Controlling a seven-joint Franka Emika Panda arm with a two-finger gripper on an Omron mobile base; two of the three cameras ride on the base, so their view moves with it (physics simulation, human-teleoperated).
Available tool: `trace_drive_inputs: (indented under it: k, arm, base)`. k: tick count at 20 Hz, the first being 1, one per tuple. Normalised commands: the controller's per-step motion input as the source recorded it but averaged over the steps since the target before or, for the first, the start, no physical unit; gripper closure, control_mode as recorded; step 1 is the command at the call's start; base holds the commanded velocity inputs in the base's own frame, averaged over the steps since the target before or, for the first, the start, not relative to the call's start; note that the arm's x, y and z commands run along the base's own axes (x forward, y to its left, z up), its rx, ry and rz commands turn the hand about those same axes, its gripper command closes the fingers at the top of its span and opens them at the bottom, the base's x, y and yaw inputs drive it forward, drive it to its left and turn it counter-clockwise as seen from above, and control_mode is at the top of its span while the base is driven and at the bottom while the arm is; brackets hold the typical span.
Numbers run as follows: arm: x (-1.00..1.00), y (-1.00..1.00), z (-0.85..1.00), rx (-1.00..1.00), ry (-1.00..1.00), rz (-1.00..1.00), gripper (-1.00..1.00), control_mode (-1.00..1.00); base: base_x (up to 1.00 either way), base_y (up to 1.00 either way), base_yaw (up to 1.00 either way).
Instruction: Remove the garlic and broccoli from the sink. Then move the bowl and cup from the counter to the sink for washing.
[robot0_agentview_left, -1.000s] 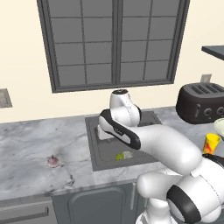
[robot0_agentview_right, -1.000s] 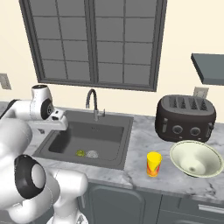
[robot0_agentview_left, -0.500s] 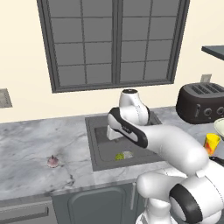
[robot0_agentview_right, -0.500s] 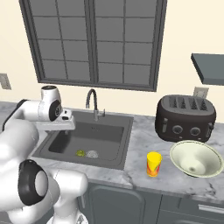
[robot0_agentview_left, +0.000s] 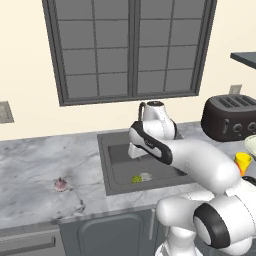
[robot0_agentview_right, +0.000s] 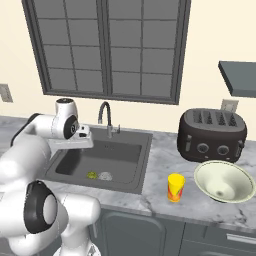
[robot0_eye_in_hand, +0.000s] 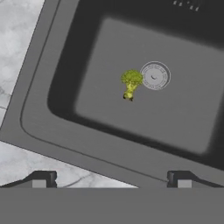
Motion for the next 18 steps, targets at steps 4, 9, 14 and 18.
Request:
trace_drive_inputs:
  k: [4,9,14,18]
  arm:
    - [0.16,-0.08,-0.06,0.02,0.0,0.0,-1.0,-1.0]
    - [0.16,0.0,-0.09,0.02,0.0,0.0,-1.0,-1.0]
    - [0.18,-0.01,-0.1,0.02,0.0,0.0,-1.0,-1.0]
    - [0.15,-0.04,-0.09,0.0,0.0,0.0,-1.0,-1.0]
  base:
    - [0.0,0.0,0.0]
    - [0.0,0.0,0.0]
    - [0.0,0.0,0.0]
    - [0.0,0.0,0.0]
